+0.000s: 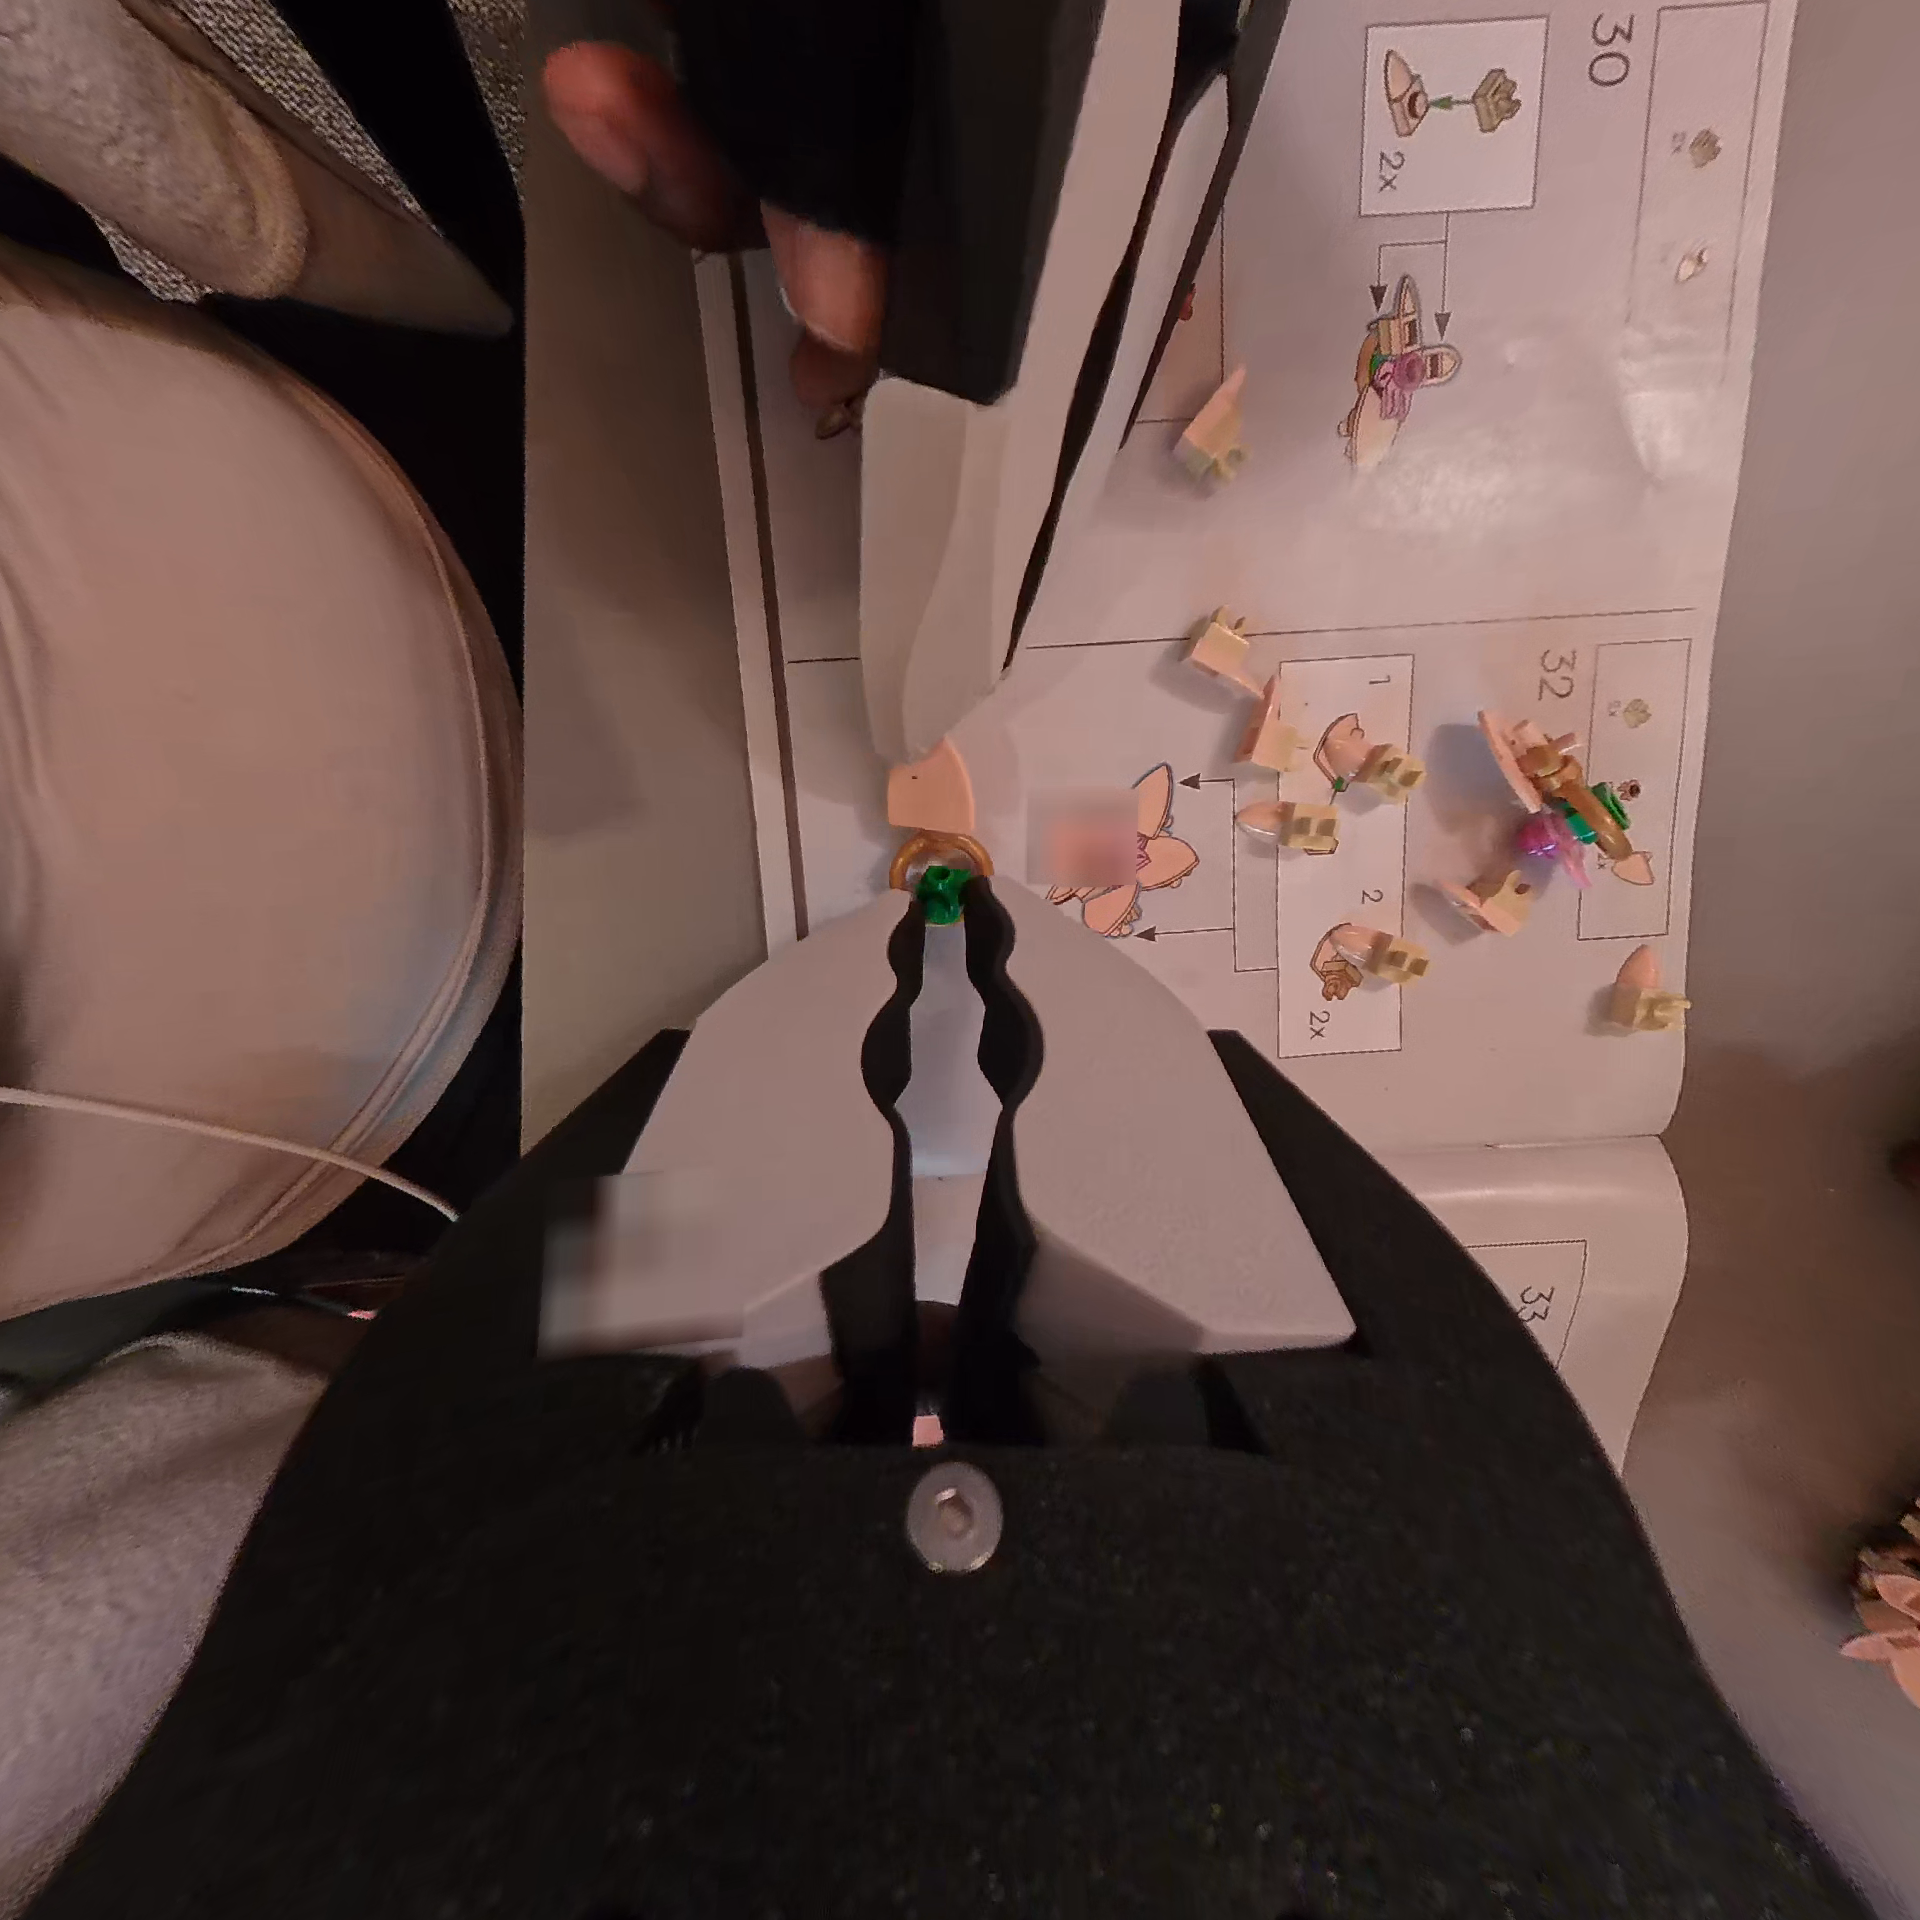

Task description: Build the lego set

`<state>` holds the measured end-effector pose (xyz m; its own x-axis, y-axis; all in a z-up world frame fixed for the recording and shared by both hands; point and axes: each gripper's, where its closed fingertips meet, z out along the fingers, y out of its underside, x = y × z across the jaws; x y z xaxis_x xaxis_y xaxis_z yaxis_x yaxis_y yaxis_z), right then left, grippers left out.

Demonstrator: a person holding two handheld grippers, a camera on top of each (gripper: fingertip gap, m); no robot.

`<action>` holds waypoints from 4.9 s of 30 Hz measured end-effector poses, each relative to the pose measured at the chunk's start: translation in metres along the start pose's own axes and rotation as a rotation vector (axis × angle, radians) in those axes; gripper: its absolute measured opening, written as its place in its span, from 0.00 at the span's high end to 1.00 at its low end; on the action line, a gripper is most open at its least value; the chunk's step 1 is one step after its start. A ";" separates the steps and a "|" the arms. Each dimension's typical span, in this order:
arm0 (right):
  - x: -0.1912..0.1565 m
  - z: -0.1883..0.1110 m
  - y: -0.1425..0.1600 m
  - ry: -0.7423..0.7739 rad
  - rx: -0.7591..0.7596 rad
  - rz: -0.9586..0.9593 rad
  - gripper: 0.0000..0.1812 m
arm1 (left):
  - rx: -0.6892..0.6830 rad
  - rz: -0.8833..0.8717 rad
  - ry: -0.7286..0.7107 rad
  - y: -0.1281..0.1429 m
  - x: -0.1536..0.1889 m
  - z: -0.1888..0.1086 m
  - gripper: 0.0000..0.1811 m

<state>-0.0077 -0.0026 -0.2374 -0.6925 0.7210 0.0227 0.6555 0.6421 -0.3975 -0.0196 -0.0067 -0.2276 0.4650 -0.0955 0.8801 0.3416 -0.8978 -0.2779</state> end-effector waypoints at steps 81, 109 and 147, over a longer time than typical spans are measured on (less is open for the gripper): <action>0.000 0.003 -0.002 -0.011 0.476 0.096 0.99 | -0.030 -0.816 -0.189 0.003 0.002 0.009 0.97; -0.002 0.003 -0.003 -0.044 0.444 0.149 1.00 | 0.148 -0.485 -0.128 0.007 0.003 0.007 0.97; 0.010 -0.001 0.000 -0.207 0.437 0.328 0.95 | 0.439 -0.462 -0.185 -0.006 -0.004 0.006 0.97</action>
<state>-0.0149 0.0049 -0.2361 -0.5480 0.7697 -0.3276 0.6908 0.1956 -0.6961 -0.0190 0.0012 -0.2319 0.3097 0.3681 0.8767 0.8226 -0.5661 -0.0529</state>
